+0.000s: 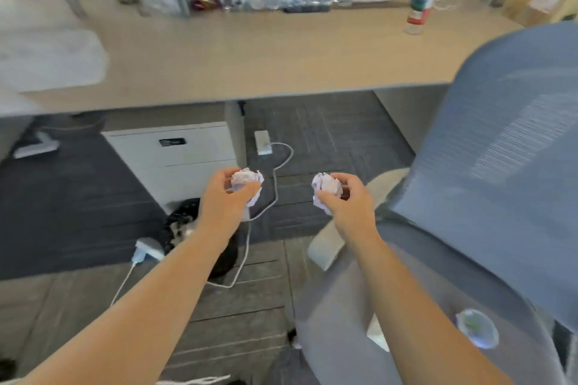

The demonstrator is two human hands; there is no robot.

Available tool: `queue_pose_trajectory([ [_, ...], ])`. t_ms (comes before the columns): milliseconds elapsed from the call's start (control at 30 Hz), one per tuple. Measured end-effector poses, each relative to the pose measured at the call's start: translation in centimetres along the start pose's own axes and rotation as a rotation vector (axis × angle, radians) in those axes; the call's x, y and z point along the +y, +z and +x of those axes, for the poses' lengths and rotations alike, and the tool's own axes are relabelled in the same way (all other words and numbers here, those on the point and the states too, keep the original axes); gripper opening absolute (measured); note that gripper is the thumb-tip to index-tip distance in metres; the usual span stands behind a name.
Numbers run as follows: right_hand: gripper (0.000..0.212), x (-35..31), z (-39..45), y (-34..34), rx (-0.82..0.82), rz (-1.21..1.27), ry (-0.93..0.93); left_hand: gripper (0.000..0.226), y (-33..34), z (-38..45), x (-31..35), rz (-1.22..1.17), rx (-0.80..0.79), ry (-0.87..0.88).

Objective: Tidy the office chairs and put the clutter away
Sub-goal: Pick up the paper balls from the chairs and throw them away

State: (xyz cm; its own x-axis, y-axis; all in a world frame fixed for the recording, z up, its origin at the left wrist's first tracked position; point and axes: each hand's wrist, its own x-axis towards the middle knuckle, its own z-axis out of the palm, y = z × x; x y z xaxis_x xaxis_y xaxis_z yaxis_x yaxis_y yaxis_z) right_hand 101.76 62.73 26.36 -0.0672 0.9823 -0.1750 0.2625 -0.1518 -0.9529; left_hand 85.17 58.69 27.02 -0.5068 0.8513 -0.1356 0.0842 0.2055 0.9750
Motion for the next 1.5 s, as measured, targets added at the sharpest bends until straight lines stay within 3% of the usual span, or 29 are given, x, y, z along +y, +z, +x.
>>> queue_pose_trajectory([
  [133, 0.024, -0.6, 0.4, 8.1, -0.152, -0.044, 0.009, 0.032, -7.4, 1.6, -2.6, 0.023, 0.129, -0.118],
  [267, 0.023, 0.4, 1.5, 15.9, -0.256, -0.075, 0.071, 0.006, -13.8, 3.6, -5.9, -0.010, 0.147, -0.197],
  [367, 0.024, 1.6, 3.2, 21.2, -0.296, -0.108, 0.115, 0.033, -17.4, 6.2, -8.8, -0.014, 0.130, -0.229],
  [500, 0.025, 4.4, 6.0, 27.1, -0.297, -0.122, 0.176, 0.023, -20.9, 10.6, -13.9, 0.005, 0.036, -0.307],
  [567, 0.027, 6.6, 7.2, 29.3, -0.296, -0.140, 0.218, 0.030, -21.7, 12.3, -17.0, 0.008, 0.026, -0.353],
  [767, 0.035, 14.7, 10.6, 34.6, -0.343, -0.319, 0.329, 0.029, -21.4, 15.8, -27.5, 0.073, 0.009, -0.535],
  [867, 0.039, 18.3, 12.8, 37.2, -0.379, -0.388, 0.352, 0.013, -20.6, 17.9, -31.1, 0.086, 0.085, -0.613],
  [967, 0.042, 21.1, 14.9, 39.6, -0.397, -0.398, 0.373, 0.022, -19.5, 20.5, -33.2, 0.084, 0.121, -0.637],
  [1133, 0.056, 24.1, 17.3, 42.0, -0.426, -0.366, 0.439, 0.026, -18.1, 24.3, -34.9, 0.121, 0.138, -0.652],
  [1200, 0.053, 24.6, 18.0, 41.8, -0.423, -0.378, 0.440, 0.034, -17.4, 25.5, -35.2, 0.114, 0.146, -0.647],
  [1333, 0.043, 24.8, 19.6, 40.2, -0.367, -0.372, 0.436, 0.024, -15.1, 27.2, -35.1, 0.108, 0.127, -0.623],
  [1500, 0.039, 24.9, 21.6, 38.3, -0.295, -0.353, 0.458, 0.045, -11.8, 29.6, -34.8, 0.079, 0.126, -0.630],
])
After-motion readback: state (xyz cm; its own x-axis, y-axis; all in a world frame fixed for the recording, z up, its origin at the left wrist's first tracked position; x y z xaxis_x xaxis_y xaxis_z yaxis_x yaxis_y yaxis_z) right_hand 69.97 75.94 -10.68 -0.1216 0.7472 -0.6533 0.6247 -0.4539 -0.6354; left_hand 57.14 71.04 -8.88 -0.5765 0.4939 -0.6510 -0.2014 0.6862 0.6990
